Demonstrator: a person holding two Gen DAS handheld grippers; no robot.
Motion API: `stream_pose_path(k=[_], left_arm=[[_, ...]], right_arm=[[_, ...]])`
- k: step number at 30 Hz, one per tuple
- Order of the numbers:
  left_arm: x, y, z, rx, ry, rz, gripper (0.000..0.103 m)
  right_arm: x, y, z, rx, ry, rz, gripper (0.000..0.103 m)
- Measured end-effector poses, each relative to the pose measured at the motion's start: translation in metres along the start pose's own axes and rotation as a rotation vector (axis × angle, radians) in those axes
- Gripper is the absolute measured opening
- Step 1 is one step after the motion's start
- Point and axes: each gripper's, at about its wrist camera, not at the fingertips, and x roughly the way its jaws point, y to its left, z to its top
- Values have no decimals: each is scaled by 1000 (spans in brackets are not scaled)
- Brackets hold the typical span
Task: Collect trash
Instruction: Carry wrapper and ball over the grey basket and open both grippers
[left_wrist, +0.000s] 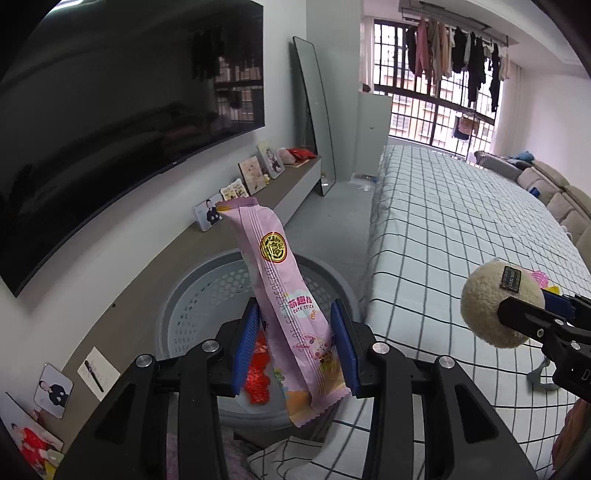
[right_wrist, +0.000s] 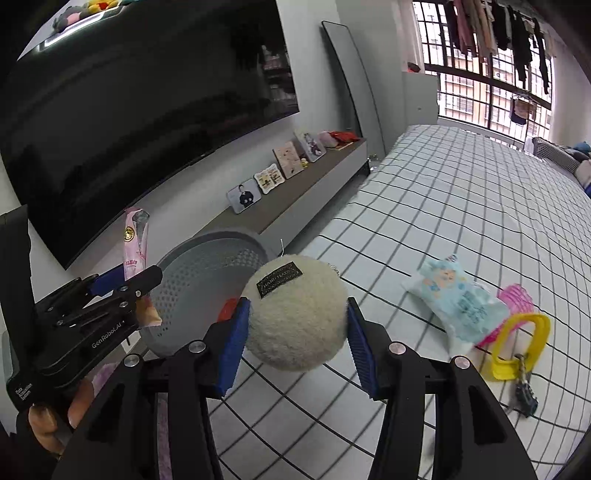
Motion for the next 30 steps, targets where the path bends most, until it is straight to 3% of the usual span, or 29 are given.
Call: stream_pose_path(k=[14,22,30], left_arm=[[55,65,-9,-63,82,82,39],[89,81,-13,-85,120,92,40],[107,84,-24,-97,165,68,41]], right_arm=[[96,58,42,-79,97,110,50],[134,75,35,-75,158,108,50],[142,77,22,-77,170,97,50]])
